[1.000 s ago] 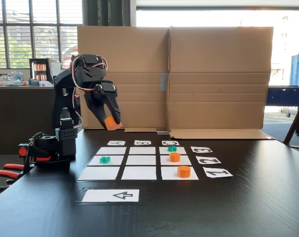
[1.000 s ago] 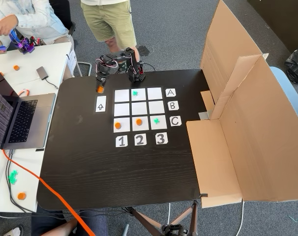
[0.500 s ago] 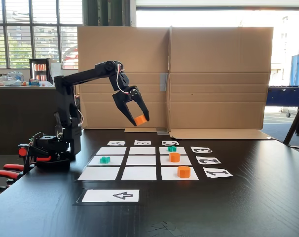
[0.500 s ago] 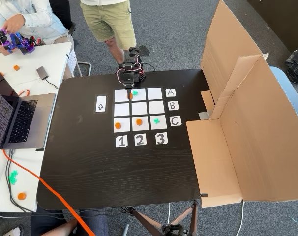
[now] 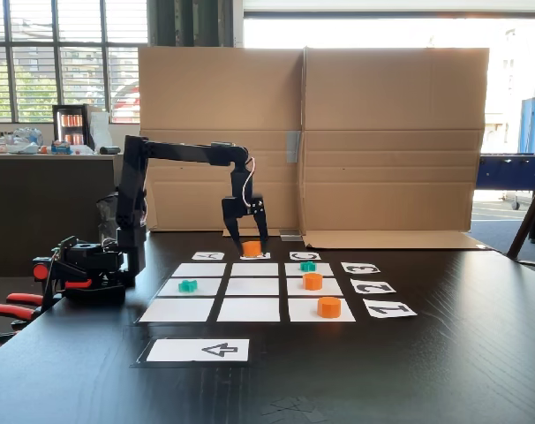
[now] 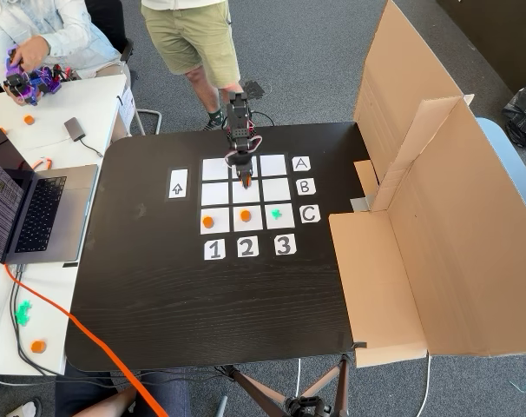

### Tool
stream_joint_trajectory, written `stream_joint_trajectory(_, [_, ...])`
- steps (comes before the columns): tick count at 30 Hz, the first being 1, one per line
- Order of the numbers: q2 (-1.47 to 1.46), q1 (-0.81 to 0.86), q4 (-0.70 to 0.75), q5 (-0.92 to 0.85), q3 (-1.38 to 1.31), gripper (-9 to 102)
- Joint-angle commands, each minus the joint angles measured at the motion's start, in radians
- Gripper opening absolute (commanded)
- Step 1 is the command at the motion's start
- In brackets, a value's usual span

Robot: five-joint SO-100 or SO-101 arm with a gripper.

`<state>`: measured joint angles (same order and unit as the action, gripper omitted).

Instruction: Pick up the round, orange token and place it in the grid on square B2.

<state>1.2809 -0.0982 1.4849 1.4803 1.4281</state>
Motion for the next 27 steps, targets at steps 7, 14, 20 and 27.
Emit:
stream_joint_trajectory(7, [-0.126,0.012,-0.012,0.018,-0.049,0])
stream_joint_trajectory(14, [-0.152,0.032,-0.011,0.029,-0.049,5])
stream_joint_trajectory(20, [-0.112,0.069,-0.012,0.043,-0.009,41])
stream_joint_trajectory(27, [0.002,0.080,-0.048,0.035,0.072,52])
